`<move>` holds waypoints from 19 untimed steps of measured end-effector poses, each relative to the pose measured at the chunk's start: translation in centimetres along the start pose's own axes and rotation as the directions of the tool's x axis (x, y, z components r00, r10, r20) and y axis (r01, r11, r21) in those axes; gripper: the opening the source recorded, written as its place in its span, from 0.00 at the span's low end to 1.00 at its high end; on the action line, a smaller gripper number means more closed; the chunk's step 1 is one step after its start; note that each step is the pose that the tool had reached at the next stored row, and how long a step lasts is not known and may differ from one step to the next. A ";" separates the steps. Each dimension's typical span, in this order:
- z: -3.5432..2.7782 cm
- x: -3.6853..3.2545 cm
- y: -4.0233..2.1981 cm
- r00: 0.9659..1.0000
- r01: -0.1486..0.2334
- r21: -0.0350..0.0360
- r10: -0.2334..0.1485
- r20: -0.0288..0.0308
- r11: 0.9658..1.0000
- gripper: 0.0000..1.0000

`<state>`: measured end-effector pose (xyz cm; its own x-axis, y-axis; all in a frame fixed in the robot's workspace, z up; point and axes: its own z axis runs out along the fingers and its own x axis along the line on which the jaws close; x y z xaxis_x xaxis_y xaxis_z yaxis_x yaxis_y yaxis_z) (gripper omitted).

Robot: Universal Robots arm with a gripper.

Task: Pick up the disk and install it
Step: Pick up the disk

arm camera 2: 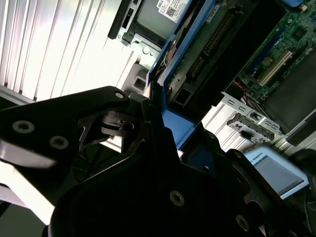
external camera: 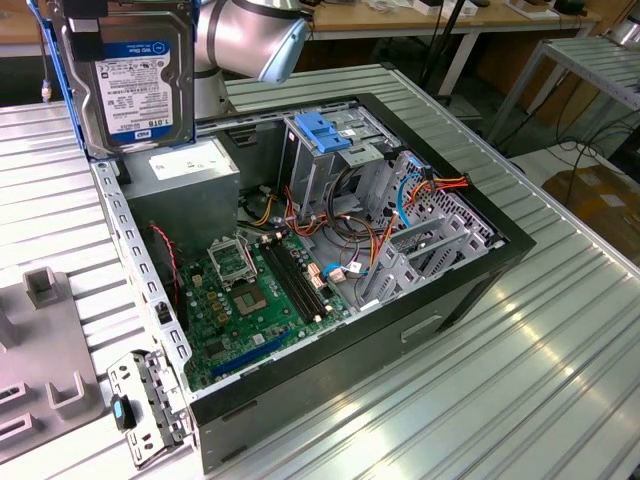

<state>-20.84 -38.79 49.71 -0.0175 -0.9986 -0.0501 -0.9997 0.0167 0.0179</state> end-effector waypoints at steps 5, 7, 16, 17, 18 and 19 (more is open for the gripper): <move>-0.01 0.06 -0.79 1.000 0.000 0.000 0.000 0.000 1.000 0.37; -0.03 0.11 -1.16 1.000 0.000 0.000 0.000 0.000 1.000 0.37; -0.10 2.54 -1.56 1.000 -0.001 0.000 0.001 0.000 1.000 0.37; -0.08 2.73 -1.62 1.000 -0.001 0.000 0.001 0.000 1.000 0.37; -0.06 2.85 -1.68 1.000 -0.001 0.000 0.001 0.000 1.000 0.37; -0.01 2.93 -1.74 1.000 -0.002 0.000 0.002 0.000 1.000 0.37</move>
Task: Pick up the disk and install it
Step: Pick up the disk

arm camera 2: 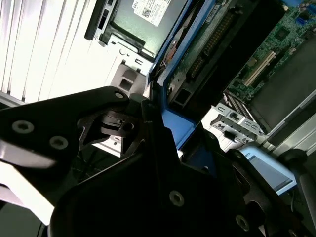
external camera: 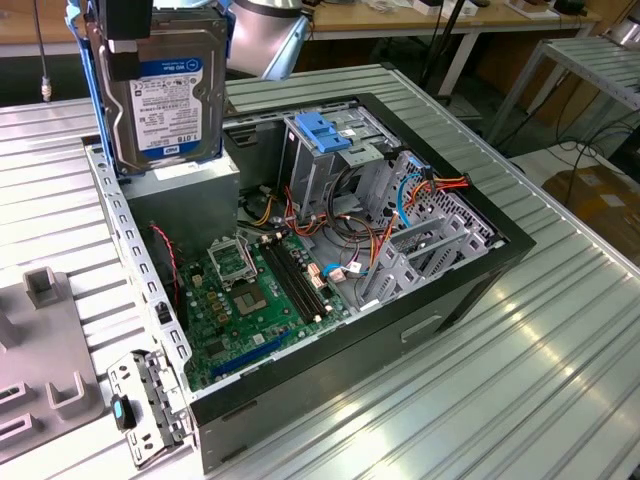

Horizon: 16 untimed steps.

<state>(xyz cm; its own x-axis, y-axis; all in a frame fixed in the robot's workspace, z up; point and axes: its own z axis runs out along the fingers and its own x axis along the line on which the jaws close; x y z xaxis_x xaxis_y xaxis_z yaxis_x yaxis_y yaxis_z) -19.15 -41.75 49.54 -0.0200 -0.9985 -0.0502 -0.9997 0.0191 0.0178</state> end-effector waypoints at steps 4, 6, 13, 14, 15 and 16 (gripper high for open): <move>0.14 0.10 -0.36 1.000 -0.012 0.001 0.012 0.000 1.000 0.37; 0.21 0.10 -0.60 1.000 -0.020 0.001 0.020 0.000 1.000 0.37; 0.35 0.05 -3.70 1.000 -0.027 0.001 0.027 0.000 1.000 0.37; 0.35 0.05 -3.87 1.000 -0.028 0.001 0.028 0.000 1.000 0.37; 0.35 0.05 -3.87 1.000 -0.028 0.001 0.028 0.000 1.000 0.37; 0.35 0.05 -3.87 1.000 -0.028 0.001 0.028 0.000 1.000 0.37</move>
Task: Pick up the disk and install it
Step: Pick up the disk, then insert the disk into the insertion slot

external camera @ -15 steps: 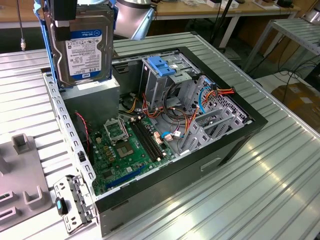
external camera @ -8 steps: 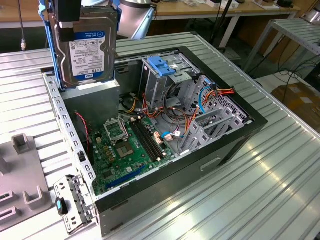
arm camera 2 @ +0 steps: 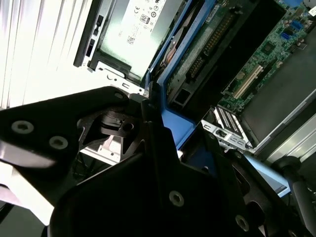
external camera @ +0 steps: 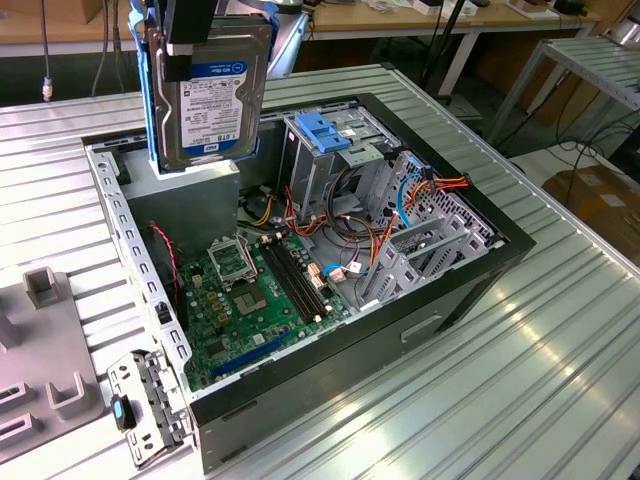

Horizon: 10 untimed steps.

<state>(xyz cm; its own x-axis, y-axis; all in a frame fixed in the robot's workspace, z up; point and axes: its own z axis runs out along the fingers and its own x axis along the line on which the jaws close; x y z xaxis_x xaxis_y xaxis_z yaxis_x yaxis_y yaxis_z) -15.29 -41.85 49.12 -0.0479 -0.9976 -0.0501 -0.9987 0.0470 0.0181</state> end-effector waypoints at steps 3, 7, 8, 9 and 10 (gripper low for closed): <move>0.00 0.00 -0.03 1.000 0.000 0.000 0.000 0.000 1.000 0.37; 0.00 -0.01 -0.06 1.000 0.000 0.000 0.000 0.000 1.000 0.37; 0.00 -0.01 -0.09 1.000 0.000 0.000 0.000 0.000 1.000 0.37; 0.00 -0.01 -0.09 1.000 0.000 0.000 0.000 0.000 1.000 0.37; 0.00 -0.01 -0.10 1.000 0.000 0.000 0.000 0.000 1.000 0.37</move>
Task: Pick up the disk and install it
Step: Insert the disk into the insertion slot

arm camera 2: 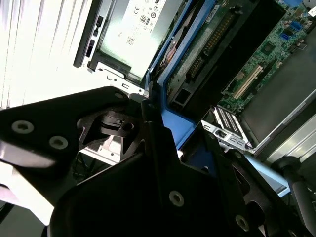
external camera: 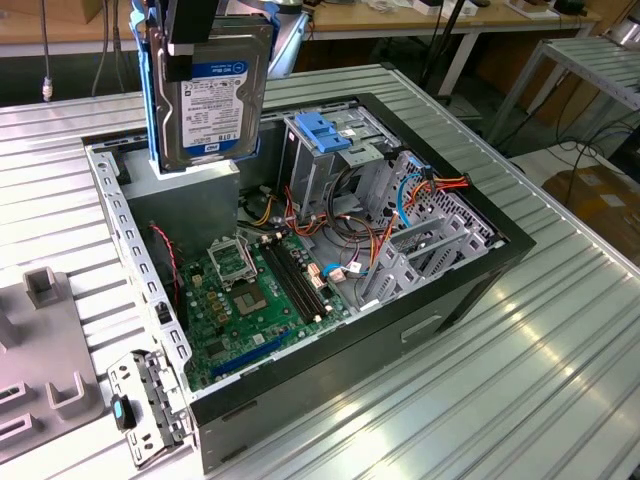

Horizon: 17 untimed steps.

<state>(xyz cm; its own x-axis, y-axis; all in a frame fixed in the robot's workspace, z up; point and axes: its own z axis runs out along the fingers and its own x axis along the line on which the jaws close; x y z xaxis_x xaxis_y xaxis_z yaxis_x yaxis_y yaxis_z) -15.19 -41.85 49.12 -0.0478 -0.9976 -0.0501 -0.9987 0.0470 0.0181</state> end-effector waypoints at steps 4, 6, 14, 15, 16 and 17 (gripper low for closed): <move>-0.01 0.08 -0.01 1.000 0.000 0.000 0.000 0.000 1.000 0.37; -0.01 0.20 -0.01 1.000 0.000 0.000 0.000 0.000 1.000 0.37; -0.04 0.80 -0.06 1.000 0.000 0.000 0.000 0.000 1.000 0.37; -0.04 0.83 -0.06 1.000 0.000 0.000 0.000 0.000 1.000 0.37; -0.04 0.87 -0.07 1.000 0.000 0.000 0.000 0.000 1.000 0.37; -0.05 0.94 -0.08 1.000 0.000 0.000 0.000 0.000 1.000 0.37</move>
<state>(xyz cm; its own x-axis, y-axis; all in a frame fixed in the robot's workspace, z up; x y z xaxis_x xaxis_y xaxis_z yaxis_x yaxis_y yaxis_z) -15.16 -42.80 49.12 -0.0477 -0.9976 -0.0501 -0.9987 0.0469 0.0180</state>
